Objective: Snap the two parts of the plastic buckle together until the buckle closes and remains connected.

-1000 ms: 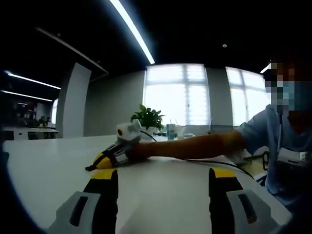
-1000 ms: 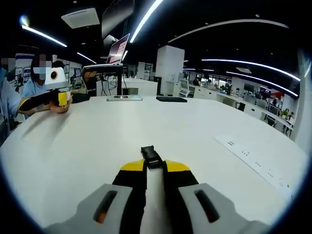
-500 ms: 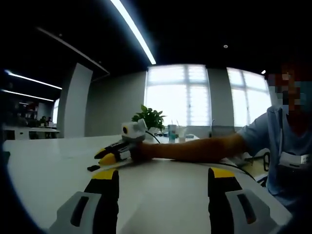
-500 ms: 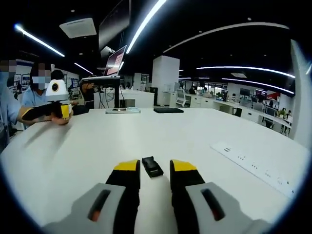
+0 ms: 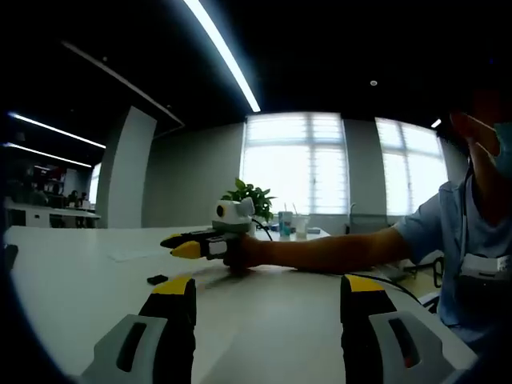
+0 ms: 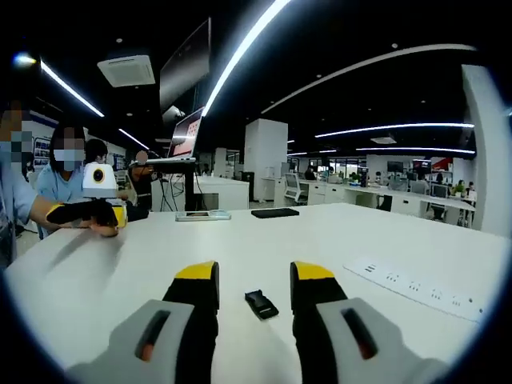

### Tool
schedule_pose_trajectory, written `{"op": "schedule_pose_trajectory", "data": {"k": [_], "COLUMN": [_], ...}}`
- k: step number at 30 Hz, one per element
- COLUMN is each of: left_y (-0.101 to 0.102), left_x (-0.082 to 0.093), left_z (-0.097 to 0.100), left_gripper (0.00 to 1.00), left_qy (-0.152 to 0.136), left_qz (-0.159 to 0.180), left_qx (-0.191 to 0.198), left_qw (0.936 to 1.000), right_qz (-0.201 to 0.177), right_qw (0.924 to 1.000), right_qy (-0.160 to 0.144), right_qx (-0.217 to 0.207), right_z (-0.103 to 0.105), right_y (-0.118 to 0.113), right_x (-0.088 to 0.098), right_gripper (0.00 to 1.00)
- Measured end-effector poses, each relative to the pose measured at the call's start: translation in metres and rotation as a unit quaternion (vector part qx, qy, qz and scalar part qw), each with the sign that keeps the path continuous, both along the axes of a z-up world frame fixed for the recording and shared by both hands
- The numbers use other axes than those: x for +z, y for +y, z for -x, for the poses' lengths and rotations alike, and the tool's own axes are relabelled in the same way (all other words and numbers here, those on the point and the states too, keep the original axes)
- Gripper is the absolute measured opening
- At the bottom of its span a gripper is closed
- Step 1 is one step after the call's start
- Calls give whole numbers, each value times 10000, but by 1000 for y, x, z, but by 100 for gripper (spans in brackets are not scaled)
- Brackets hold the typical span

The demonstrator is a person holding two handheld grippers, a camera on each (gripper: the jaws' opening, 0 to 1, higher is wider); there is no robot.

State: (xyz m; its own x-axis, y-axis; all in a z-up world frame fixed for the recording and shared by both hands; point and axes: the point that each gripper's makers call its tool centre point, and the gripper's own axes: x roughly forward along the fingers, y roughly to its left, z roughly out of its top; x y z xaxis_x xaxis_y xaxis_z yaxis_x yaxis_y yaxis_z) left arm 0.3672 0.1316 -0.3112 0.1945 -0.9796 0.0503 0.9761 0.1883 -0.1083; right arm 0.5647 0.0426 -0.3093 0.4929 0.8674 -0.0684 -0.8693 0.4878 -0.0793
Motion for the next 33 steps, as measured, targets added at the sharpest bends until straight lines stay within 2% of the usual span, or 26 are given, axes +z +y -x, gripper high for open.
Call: {"op": "schedule_pose_trajectory", "data": {"k": [3, 4, 5, 6, 9, 14, 16, 22, 26, 28, 33], "left_y": [0, 0, 2, 3, 4, 6, 6, 8, 12, 16, 18], "left_x": [2, 4, 4, 5, 11, 18, 18, 19, 23, 27, 30], "left_z": [3, 1, 2, 3, 3, 3, 2, -7, -14, -20, -23], "left_gripper": [73, 70, 65, 64, 67, 67, 68, 76, 79, 80, 86], "left_qy": [13, -146, -275, -227, -188, -459, -432, -345, -347, -341, -416], "left_qz": [69, 59, 54, 80, 248, 319, 316, 307, 365, 450, 413], "left_qx": [5, 106, 129, 127, 167, 279, 304, 350, 490, 592, 724], "left_qw": [10000, 9998, 9995, 9996, 9994, 9980, 9981, 9983, 9975, 9966, 9957], "right_qz": [-132, -197, -275, -272, -166, -575, -585, -900, -999, -1070, -1228], "right_qw": [9998, 9996, 9994, 9995, 9997, 9971, 9966, 9939, 9924, 9914, 9878], "right_qy": [6, 37, 44, 22, -108, -13, 6, 37, 224, 196, 169], "right_qx": [-134, -200, -181, -171, -150, -492, -583, -638, -688, -732, -938], "right_z": [8, 13, 24, 35, 65, 113, 130, 148, 145, 145, 145], "right_y": [7, 9, 11, 12, 8, -19, -21, -28, -28, -30, -39], "right_x": [11, 14, 19, 21, 24, 36, 35, 41, 38, 42, 55], "right_gripper": [43, 45, 48, 52, 56, 69, 68, 70, 74, 76, 80]}}
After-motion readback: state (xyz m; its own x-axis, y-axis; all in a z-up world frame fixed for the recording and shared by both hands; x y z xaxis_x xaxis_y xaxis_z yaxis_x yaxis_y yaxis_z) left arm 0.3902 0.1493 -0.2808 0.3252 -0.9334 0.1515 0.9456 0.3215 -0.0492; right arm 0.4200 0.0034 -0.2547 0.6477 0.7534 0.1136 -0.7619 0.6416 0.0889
